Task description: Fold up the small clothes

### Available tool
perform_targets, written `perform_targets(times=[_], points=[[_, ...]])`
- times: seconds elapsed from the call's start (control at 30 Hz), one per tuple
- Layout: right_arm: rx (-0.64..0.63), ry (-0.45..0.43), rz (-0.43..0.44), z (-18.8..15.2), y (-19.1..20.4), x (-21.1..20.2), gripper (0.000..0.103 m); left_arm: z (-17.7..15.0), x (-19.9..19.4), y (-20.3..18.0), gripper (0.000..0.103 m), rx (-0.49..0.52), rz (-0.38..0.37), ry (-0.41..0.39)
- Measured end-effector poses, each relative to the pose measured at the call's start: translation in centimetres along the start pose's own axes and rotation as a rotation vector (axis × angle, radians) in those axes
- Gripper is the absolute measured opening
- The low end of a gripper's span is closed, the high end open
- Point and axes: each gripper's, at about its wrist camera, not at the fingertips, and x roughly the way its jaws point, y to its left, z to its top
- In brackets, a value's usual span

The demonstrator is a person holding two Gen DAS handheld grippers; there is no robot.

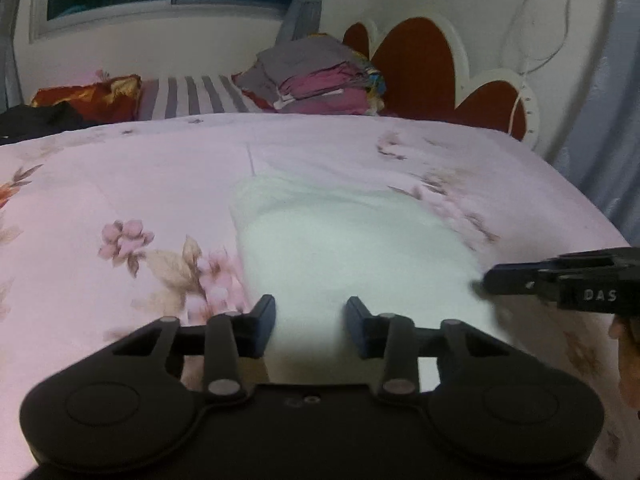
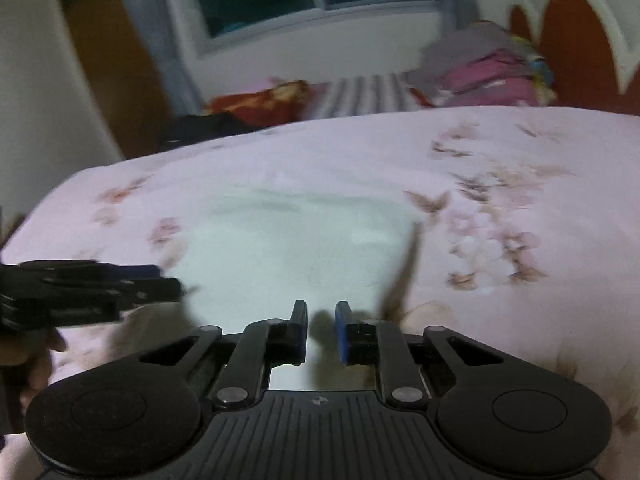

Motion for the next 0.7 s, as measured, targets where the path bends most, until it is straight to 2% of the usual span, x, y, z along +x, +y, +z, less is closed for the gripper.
perform_targets(times=[0.07, 0.13, 0.17, 0.2, 0.23, 0.3, 0.33, 0.4, 0.47, 0.53, 0.63, 0.67, 0.7], points=[[-0.031, 0.023, 0.014, -1.3, 1.1, -1.3, 0.016, -1.4, -1.5, -1.1, 0.036, -0.01, -0.019, 0.011], [-0.034, 0.064, 0.038, -3.0, 1.6, -2.0, 0.016, -3.3, -2.7, -2.4, 0.036, 0.025, -0.009, 0.026], [-0.032, 0.087, 0.052, -4.1, 1.7, -2.3, 0.016, -4.4, -2.8, -2.7, 0.036, 0.031, -0.004, 0.059], [-0.04, 0.119, 0.053, -5.6, 2.3, -2.3, 0.016, -5.5, -2.4, -2.5, 0.037, 0.029, -0.015, 0.124], [-0.061, 0.176, 0.033, -6.8, 2.4, -1.5, 0.016, -6.3, -2.1, -2.7, 0.039, 0.051, -0.008, 0.137], [-0.071, 0.167, 0.035, -7.7, 2.5, -1.5, 0.016, -5.5, -2.4, -2.5, 0.039, 0.066, 0.001, 0.123], [-0.032, 0.153, 0.045, -6.9, 2.0, -1.4, 0.016, -4.6, -2.6, -2.1, 0.037, 0.046, -0.006, 0.099], [0.025, 0.038, 0.071, -4.5, 1.3, -2.2, 0.016, -1.7, -2.5, -1.4, 0.038, 0.042, -0.009, 0.021], [0.013, -0.024, 0.023, -1.2, 1.1, -1.6, 0.016, 1.6, -1.3, -0.9, 0.039, 0.059, 0.006, -0.027], [0.004, -0.047, -0.001, 1.8, 0.7, 0.5, 0.016, 4.7, 0.9, -0.3, 0.039, 0.06, 0.009, -0.061], [0.054, -0.015, -0.002, 5.6, -0.6, 5.3, 0.016, 7.9, 5.1, 1.0, 0.039, 0.011, -0.001, -0.046], [0.065, 0.01, -0.003, 6.3, -1.0, 7.1, 0.016, 8.2, 6.5, 1.3, 0.038, 0.004, 0.005, -0.024], [0.055, 0.041, -0.02, 6.6, -1.4, 8.9, 0.016, 8.2, 8.5, 1.8, 0.038, -0.008, 0.013, 0.03]])
